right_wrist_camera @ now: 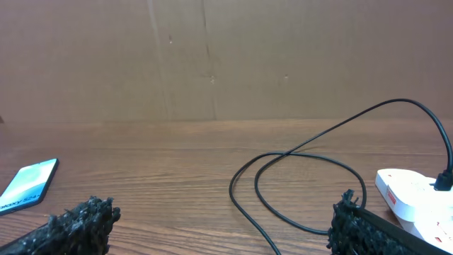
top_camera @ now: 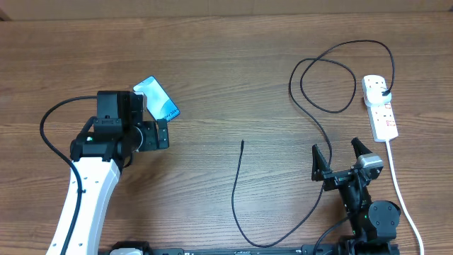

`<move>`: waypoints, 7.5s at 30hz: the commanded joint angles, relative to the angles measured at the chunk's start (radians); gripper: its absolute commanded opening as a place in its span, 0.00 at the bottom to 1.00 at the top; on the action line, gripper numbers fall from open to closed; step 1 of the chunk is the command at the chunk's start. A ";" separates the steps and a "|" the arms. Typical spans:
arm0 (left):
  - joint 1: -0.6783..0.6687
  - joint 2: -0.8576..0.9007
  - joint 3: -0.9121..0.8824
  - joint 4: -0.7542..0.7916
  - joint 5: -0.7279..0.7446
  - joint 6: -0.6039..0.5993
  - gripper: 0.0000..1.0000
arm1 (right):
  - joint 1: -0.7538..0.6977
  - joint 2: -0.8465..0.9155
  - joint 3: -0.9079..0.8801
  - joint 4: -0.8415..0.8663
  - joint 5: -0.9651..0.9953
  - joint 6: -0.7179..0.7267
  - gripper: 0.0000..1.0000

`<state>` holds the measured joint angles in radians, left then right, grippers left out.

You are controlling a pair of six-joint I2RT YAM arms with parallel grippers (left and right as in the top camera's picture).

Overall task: Plug charger to phone and switch on socket
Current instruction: 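Lower the left gripper and close it on the phone's edge, then tilt the phone upright with the left gripper, pinching its bottom edge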

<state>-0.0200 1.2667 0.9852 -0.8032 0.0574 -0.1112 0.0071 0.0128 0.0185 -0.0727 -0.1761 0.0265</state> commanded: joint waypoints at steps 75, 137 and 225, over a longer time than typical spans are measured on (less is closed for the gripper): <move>0.011 0.922 1.016 -0.526 -0.046 -0.627 1.00 | 0.004 -0.010 -0.011 0.003 0.003 0.000 1.00; 0.006 1.069 1.014 -0.411 -0.036 -0.741 1.00 | 0.004 -0.010 -0.011 0.003 0.003 0.000 1.00; 0.006 1.181 1.013 -0.375 -0.030 -0.715 1.00 | 0.004 -0.010 -0.011 0.003 0.003 0.000 1.00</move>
<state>-0.0067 2.4035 1.9903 -1.1751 0.0330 -0.8352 0.0074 0.0128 0.0185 -0.0723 -0.1761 0.0257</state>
